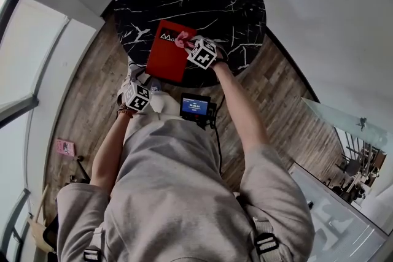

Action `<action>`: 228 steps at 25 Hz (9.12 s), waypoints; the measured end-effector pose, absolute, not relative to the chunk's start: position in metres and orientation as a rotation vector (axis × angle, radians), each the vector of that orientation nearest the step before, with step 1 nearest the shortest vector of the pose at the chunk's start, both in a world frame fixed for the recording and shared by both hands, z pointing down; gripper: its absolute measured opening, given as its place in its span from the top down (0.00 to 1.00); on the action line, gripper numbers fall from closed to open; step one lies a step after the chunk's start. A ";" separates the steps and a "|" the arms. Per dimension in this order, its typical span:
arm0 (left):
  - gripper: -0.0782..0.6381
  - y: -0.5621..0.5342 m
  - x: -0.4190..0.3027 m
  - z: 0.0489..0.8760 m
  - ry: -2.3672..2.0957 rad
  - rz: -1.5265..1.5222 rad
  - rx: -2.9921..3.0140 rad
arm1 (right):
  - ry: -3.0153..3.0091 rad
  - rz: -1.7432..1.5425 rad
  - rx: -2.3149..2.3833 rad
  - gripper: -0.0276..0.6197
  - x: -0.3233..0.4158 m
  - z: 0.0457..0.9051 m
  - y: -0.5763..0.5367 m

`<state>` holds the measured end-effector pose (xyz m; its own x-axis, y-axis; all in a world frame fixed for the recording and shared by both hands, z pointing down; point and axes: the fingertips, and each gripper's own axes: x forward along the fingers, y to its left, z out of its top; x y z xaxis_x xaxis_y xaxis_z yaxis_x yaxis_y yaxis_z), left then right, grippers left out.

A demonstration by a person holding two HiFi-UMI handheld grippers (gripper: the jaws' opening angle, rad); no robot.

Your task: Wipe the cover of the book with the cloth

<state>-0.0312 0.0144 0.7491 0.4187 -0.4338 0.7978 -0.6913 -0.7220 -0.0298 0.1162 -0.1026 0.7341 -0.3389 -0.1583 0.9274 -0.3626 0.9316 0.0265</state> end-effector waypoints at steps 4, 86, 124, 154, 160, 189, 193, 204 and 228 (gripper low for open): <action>0.67 0.015 -0.031 0.749 -0.974 1.206 2.371 | -1.928 0.242 0.353 0.84 0.113 0.733 -0.093; 0.67 0.013 -0.028 0.742 -0.977 1.234 2.369 | -2.023 0.271 0.427 0.83 0.099 0.693 -0.158; 0.64 0.011 -0.020 0.749 -0.956 1.237 2.347 | -1.837 0.304 0.277 0.83 0.076 0.735 -0.137; 0.64 0.011 -0.021 0.749 -0.996 1.225 2.336 | -1.839 0.327 0.236 0.84 0.066 0.735 -0.106; 0.65 0.011 -0.020 0.749 -1.005 1.215 2.330 | -1.835 0.338 0.222 0.84 0.063 0.736 -0.097; 0.65 0.009 -0.020 0.749 -1.032 1.214 2.328 | -1.797 0.407 0.131 0.84 0.054 0.740 -0.059; 0.65 0.010 -0.020 0.749 -1.036 1.210 2.329 | -1.795 0.391 0.125 0.84 0.052 0.738 -0.053; 0.65 0.011 -0.020 0.749 -1.040 1.199 2.332 | -1.786 0.449 0.055 0.84 0.045 0.741 -0.027; 0.65 0.009 -0.020 0.750 -1.027 1.195 2.330 | -1.791 0.521 -0.222 0.85 0.033 0.741 0.025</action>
